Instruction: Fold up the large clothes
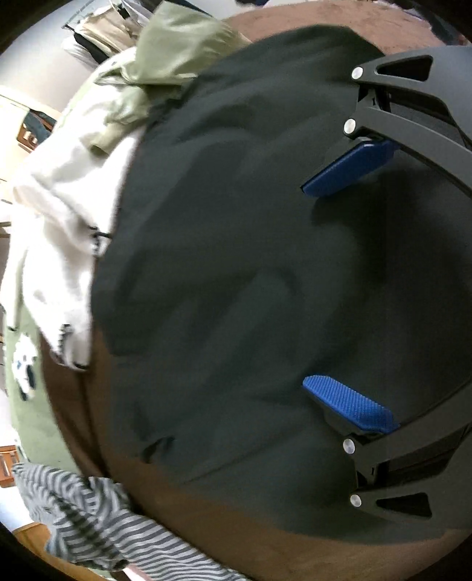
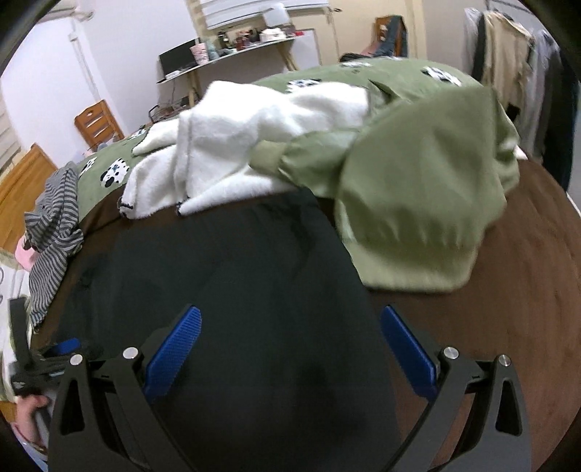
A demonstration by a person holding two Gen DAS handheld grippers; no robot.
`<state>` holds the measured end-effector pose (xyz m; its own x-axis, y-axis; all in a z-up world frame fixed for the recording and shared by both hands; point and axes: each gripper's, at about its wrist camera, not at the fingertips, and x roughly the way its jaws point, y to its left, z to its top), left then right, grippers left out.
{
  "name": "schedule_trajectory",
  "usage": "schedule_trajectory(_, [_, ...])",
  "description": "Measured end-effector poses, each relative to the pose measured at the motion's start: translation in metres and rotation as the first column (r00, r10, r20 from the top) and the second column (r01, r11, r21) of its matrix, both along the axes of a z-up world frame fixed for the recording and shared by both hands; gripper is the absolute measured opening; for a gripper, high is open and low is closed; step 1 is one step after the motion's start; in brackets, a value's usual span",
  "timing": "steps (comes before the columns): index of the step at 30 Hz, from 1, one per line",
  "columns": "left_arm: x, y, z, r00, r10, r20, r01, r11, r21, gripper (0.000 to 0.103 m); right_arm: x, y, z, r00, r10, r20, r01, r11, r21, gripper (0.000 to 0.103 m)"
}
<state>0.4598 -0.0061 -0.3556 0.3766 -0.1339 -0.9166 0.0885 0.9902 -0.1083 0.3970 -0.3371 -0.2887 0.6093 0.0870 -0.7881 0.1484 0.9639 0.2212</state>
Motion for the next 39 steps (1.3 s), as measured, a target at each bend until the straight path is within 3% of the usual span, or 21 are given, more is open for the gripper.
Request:
schedule_trajectory(6, [-0.013,-0.018,-0.034,0.999,-0.032,0.002,0.031,0.991,0.129,0.097,-0.052,-0.023,-0.016,0.998,-0.063,-0.022,0.065,0.994,0.093,0.098])
schedule_trajectory(10, [-0.016,-0.021,-0.038,0.999,-0.026,0.018,0.023,0.988,0.153,0.098,-0.083,-0.044,-0.037,0.982,-0.176,-0.072,0.187,0.960,0.208,0.098])
schedule_trajectory(11, [-0.017,-0.022,-0.039,1.000,-0.020,0.022,0.016,0.988,0.154,0.098,-0.091,-0.051,-0.043,0.974,-0.209,-0.082,0.224,0.938,0.265,0.098])
schedule_trajectory(14, [-0.019,-0.021,-0.040,0.999,-0.011,0.035,0.005,0.988,0.155,0.098,-0.118,-0.071,-0.066,0.940,-0.318,-0.126,0.339,0.821,0.458,0.098])
schedule_trajectory(16, [-0.019,-0.021,-0.040,0.999,-0.009,0.044,0.002,0.988,0.156,0.098,-0.131,-0.078,-0.083,0.912,-0.375,-0.165,0.402,0.744,0.534,0.098])
schedule_trajectory(17, [-0.019,-0.021,-0.040,0.999,-0.007,0.047,0.000,0.988,0.155,0.098,-0.135,-0.079,-0.090,0.906,-0.385,-0.174,0.414,0.723,0.554,0.098])
schedule_trajectory(20, [-0.021,-0.020,-0.041,0.998,-0.006,0.058,-0.002,0.989,0.150,0.098,-0.138,-0.075,-0.105,0.904,-0.387,-0.182,0.413,0.678,0.609,0.098])
schedule_trajectory(29, [-0.021,-0.019,-0.045,0.996,-0.009,0.089,-0.003,0.990,0.138,0.098,-0.113,-0.058,-0.138,0.907,-0.395,-0.146,0.372,0.589,0.717,0.096])
schedule_trajectory(30, [-0.021,-0.019,-0.045,0.996,-0.010,0.092,-0.003,0.991,0.137,0.098,-0.109,-0.058,-0.139,0.907,-0.398,-0.140,0.368,0.587,0.721,0.092])
schedule_trajectory(31, [-0.022,-0.019,-0.046,0.995,-0.010,0.094,-0.003,0.990,0.138,0.098,-0.104,-0.057,-0.141,0.907,-0.402,-0.129,0.361,0.582,0.729,0.069])
schedule_trajectory(32, [-0.022,-0.019,-0.046,0.995,-0.010,0.096,-0.003,0.990,0.138,0.098,-0.101,-0.058,-0.143,0.902,-0.411,-0.129,0.363,0.566,0.740,0.051])
schedule_trajectory(33, [-0.022,-0.019,-0.047,0.995,-0.009,0.095,-0.004,0.990,0.138,0.098,-0.101,-0.059,-0.148,0.892,-0.433,-0.134,0.369,0.524,0.767,0.044])
schedule_trajectory(35, [-0.021,-0.019,-0.047,0.996,-0.007,0.091,-0.006,0.990,0.141,0.098,-0.103,-0.059,-0.150,0.886,-0.443,-0.137,0.365,0.484,0.796,0.034])
schedule_trajectory(39, [-0.020,-0.019,-0.049,0.997,-0.006,0.082,-0.006,0.990,0.143,0.098,-0.109,-0.059,-0.135,0.895,-0.433,-0.109,0.335,0.490,0.805,0.027])
